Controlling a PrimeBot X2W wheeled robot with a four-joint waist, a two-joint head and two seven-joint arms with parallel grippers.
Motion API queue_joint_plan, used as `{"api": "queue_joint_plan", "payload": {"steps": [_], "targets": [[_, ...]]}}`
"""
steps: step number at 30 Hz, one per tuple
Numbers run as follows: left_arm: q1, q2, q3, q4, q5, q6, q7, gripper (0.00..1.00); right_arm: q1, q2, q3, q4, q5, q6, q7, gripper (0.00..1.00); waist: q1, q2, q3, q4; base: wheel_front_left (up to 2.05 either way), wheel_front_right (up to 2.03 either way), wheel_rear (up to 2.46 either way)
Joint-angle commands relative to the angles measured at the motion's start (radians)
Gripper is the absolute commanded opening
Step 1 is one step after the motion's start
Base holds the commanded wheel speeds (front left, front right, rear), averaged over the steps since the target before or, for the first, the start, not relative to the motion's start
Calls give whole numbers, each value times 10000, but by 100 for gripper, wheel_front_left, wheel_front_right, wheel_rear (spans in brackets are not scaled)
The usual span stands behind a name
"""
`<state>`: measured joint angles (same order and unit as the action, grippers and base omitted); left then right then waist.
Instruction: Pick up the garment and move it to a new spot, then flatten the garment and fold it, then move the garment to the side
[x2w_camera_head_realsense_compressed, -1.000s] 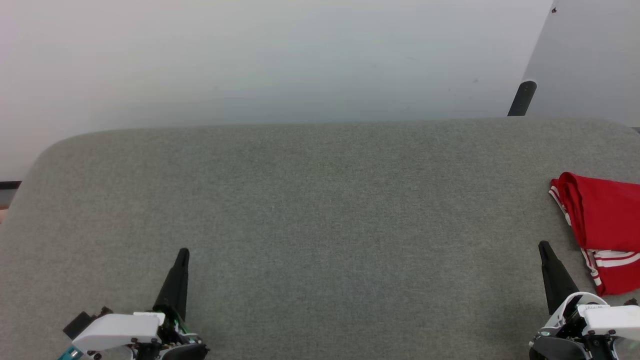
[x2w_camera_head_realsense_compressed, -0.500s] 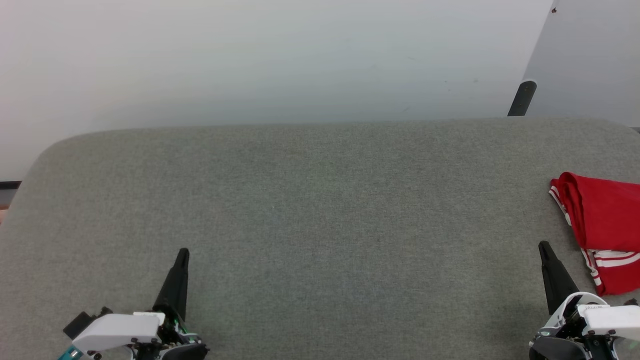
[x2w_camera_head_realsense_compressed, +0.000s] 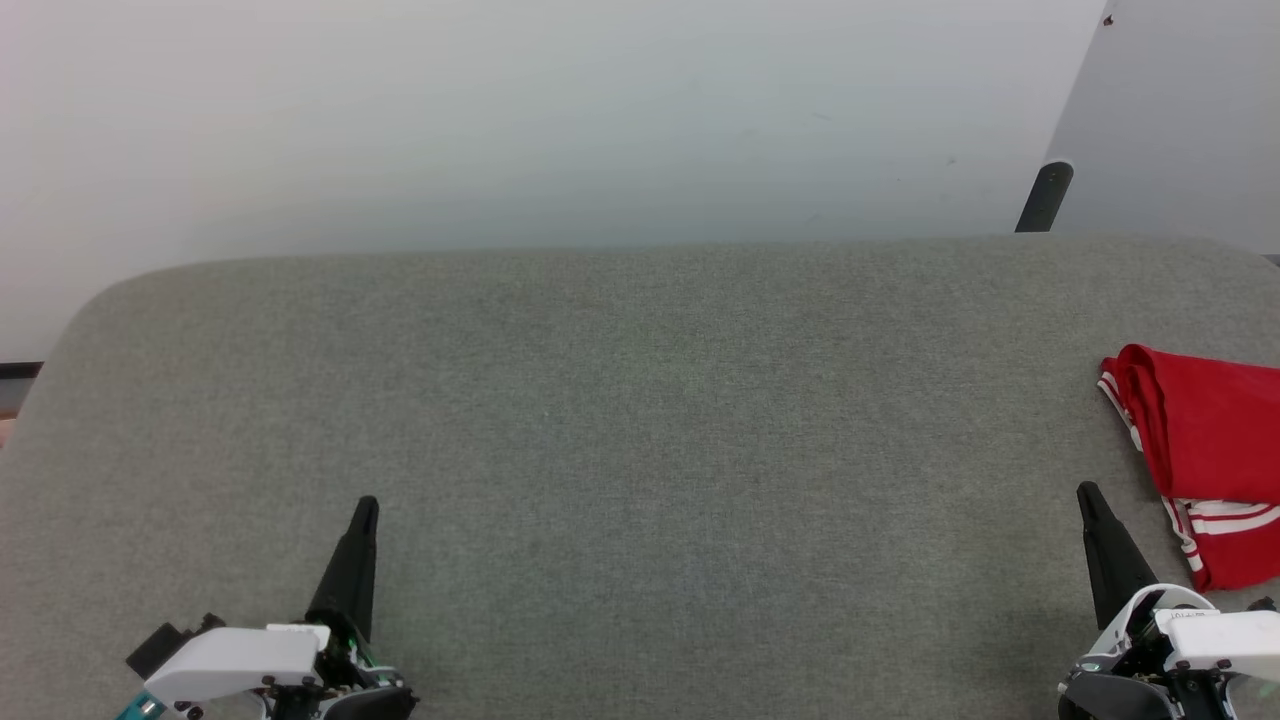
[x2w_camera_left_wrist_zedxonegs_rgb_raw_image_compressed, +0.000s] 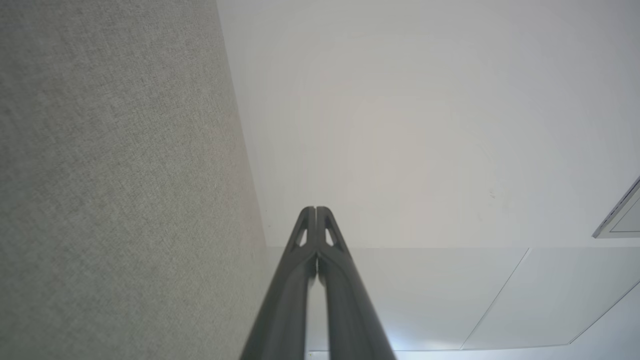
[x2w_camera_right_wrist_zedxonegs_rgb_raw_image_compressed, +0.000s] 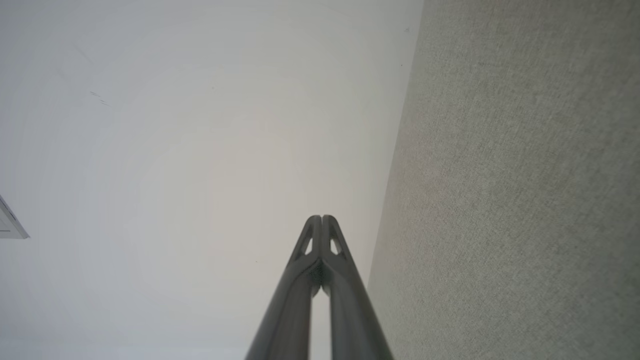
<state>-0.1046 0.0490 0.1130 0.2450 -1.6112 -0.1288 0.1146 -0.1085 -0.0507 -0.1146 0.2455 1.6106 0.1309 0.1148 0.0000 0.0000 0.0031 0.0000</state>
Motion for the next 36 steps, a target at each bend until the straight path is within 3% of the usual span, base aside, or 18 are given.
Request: {"api": "queue_joint_plan", "payload": {"steps": [1, 36], "targets": [[-95, -1, 26, 9, -31, -35, 29, 0, -27, 28, 1, 1, 42, -3, 11, 0, 0, 0, 0, 0, 0, 0, 0], [-94, -1, 24, 8, -33, -36, 26, 0, -27, 28, 3, 1, 44, -3, 9, 0, 0, 0, 0, 0, 0, 0, 0]]}}
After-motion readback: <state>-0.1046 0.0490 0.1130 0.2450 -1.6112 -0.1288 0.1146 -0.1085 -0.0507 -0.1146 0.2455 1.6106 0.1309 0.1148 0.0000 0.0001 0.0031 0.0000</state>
